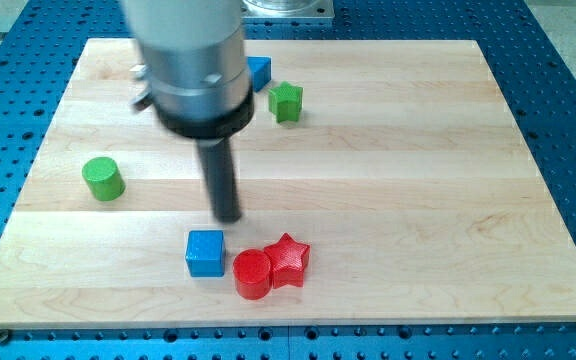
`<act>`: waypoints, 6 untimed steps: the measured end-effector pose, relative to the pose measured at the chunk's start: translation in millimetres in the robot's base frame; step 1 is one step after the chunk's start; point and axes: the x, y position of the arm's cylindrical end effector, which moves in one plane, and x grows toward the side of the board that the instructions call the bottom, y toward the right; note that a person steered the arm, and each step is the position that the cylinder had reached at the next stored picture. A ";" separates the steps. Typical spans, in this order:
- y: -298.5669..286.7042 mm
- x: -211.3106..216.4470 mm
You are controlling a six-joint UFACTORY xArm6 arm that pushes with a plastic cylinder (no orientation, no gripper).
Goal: Push the triangle to the top of the red circle
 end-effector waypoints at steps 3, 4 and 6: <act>84.9 -264.8; 7.4 -246.8; -12.4 -104.5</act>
